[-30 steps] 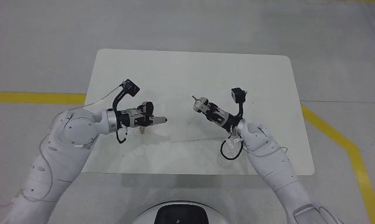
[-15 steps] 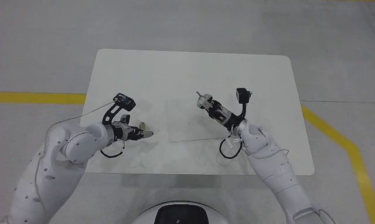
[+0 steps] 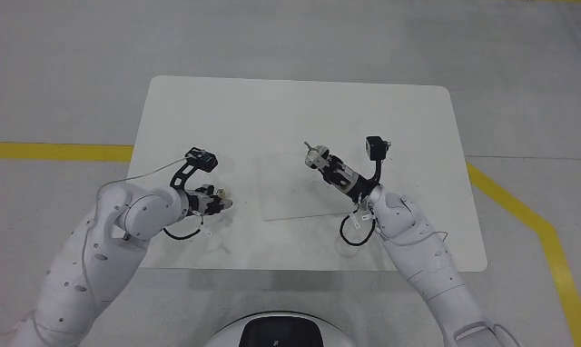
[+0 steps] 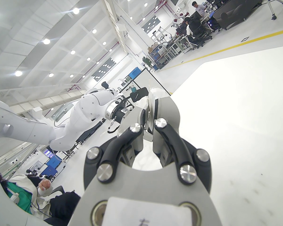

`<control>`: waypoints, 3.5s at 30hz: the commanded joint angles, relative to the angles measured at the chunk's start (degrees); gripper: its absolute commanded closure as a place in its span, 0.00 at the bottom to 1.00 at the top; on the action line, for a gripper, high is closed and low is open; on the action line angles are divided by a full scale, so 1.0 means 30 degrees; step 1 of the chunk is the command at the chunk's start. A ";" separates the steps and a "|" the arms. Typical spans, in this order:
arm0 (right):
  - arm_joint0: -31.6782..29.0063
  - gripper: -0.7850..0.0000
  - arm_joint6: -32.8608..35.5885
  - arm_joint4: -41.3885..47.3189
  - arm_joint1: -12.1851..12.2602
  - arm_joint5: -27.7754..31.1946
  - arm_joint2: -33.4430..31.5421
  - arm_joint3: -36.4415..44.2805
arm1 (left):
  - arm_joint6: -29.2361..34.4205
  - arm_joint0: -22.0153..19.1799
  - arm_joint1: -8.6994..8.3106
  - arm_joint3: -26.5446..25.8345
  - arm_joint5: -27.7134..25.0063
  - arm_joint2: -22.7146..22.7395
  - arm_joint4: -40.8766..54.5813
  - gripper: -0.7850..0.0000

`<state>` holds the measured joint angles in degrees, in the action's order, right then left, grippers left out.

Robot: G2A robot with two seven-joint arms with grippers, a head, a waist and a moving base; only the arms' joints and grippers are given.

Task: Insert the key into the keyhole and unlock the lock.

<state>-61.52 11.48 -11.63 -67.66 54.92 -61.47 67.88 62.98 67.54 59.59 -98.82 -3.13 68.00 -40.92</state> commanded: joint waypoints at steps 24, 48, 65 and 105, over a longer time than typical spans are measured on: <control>0.0000 1.00 0.0000 0.0000 0.0000 0.0000 0.0000 0.0000 | -0.0558 -0.0876 0.0100 0.0926 0.0224 -0.0631 -0.0217 1.00; 0.0000 1.00 0.0000 0.0000 0.0000 0.0000 0.0000 0.0000 | -0.1019 -0.1505 0.0214 0.1096 -0.0612 -0.1180 -0.0136 0.63; 0.0000 1.00 0.0000 0.0000 0.0000 0.0000 0.0000 0.0000 | -0.0830 -0.1502 0.0181 0.1055 -0.0782 -0.1223 -0.0332 0.62; 0.0000 1.00 0.0000 0.0000 0.0000 0.0000 0.0000 0.0000 | -0.4031 -0.0850 0.0226 0.0924 -0.0831 0.0028 0.1961 1.00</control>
<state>-61.52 11.48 -11.62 -67.66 54.92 -61.47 67.88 53.06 64.61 60.25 -96.21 -4.33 67.20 -37.51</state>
